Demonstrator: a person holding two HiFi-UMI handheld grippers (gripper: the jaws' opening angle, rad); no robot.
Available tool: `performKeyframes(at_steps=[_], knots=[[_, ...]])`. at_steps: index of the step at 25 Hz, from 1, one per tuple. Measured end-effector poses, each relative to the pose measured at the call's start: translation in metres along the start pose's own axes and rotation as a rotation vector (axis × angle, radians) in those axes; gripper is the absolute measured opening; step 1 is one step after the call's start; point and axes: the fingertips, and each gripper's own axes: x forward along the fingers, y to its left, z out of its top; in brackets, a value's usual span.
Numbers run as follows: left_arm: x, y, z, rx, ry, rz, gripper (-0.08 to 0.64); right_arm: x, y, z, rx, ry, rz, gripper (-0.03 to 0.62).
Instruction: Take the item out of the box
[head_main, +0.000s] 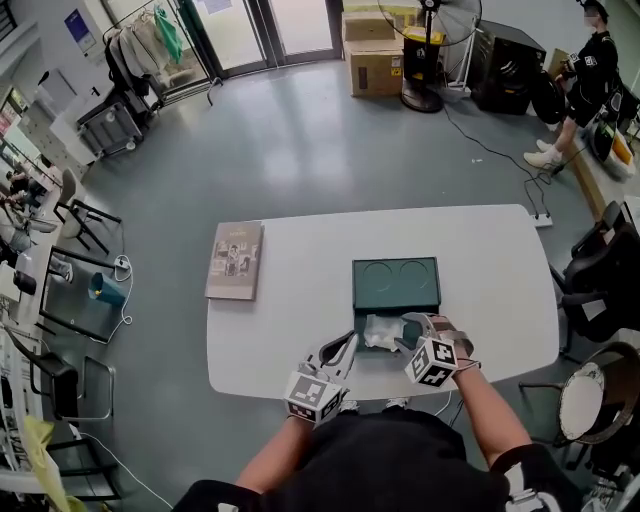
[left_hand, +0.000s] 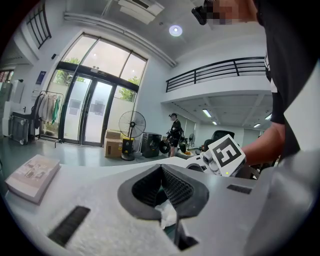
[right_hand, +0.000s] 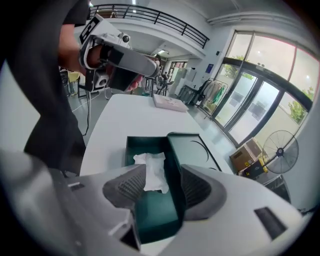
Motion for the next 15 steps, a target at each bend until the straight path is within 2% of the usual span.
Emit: performKeyframes(at_steps=[7, 13, 15], knots=[[-0.009, 0.008, -0.002, 0.000, 0.014, 0.049, 0.011, 0.032, 0.011, -0.015, -0.027, 0.053, 0.083, 0.255], [-0.020, 0.012, -0.011, -0.020, 0.016, 0.077, 0.011, 0.056, 0.024, -0.029, -0.014, 0.091, 0.180, 0.250], [-0.025, 0.015, -0.011, -0.030, 0.023, 0.096, 0.011, 0.060, 0.028, -0.030, -0.015, 0.106, 0.208, 0.228]])
